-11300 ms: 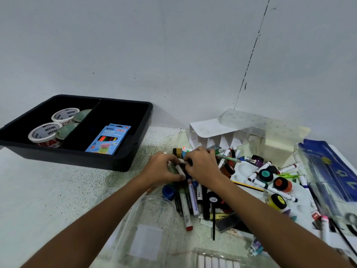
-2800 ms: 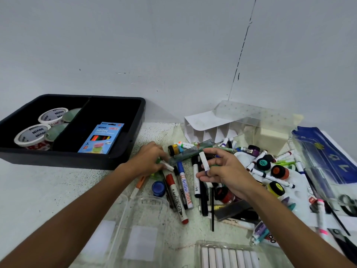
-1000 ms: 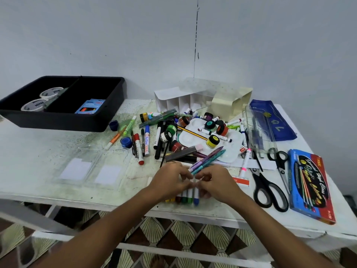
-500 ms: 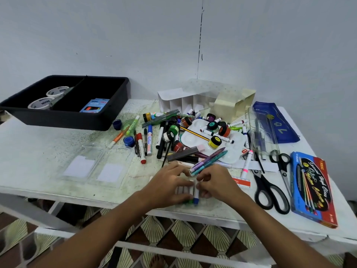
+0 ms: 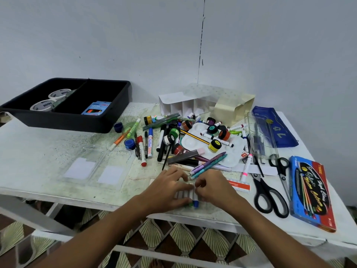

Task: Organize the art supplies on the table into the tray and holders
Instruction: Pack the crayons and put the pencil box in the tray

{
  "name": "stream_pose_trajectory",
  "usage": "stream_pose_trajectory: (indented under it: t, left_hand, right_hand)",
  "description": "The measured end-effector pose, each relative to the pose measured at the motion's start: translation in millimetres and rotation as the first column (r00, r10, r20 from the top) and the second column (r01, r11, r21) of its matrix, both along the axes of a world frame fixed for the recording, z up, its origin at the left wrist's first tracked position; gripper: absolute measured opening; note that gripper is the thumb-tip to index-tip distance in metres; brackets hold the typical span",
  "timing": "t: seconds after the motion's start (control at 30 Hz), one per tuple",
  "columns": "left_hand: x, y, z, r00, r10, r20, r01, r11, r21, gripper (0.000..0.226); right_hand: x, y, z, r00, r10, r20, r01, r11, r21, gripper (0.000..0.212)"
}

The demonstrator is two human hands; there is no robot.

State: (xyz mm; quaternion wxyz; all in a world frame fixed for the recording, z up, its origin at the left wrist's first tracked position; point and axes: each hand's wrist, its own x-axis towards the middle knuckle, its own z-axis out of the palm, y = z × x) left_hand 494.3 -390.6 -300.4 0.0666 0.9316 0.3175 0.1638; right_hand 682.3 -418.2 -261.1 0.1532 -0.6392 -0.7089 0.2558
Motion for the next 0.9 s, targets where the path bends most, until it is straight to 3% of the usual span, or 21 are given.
stream_pose_trajectory:
  t: [0.17,0.53,0.7,0.9]
  left_hand:
    - [-0.5,-0.3,0.1,1.000,0.009,0.000,-0.009,1.000,0.025,0.049]
    - [-6.5,0.1,1.9,0.999,-0.021,-0.040,0.021,1.000,0.023,0.057]
    - [-16.8,-5.6,5.0,0.999,-0.031,-0.021,0.033,0.997,0.077,0.060]
    - [-37.3,-10.0,-3.3,0.996,-0.054,-0.076,0.067,0.982,0.178,0.060]
  right_hand:
    - [-1.6,-2.1,3.1,0.984,0.044,0.172,-0.059,0.995,0.085,0.019]
    - [12.0,-11.3,-5.7,0.945,0.212,0.250,-0.261,0.948,0.183,0.037]
    - [15.5,-18.1,-21.7,0.917,0.269,0.294,-0.381,0.805,0.455,0.041]
    - [22.7,-26.0,-55.6,0.770,0.339,0.541,-0.597,0.683,0.420,0.057]
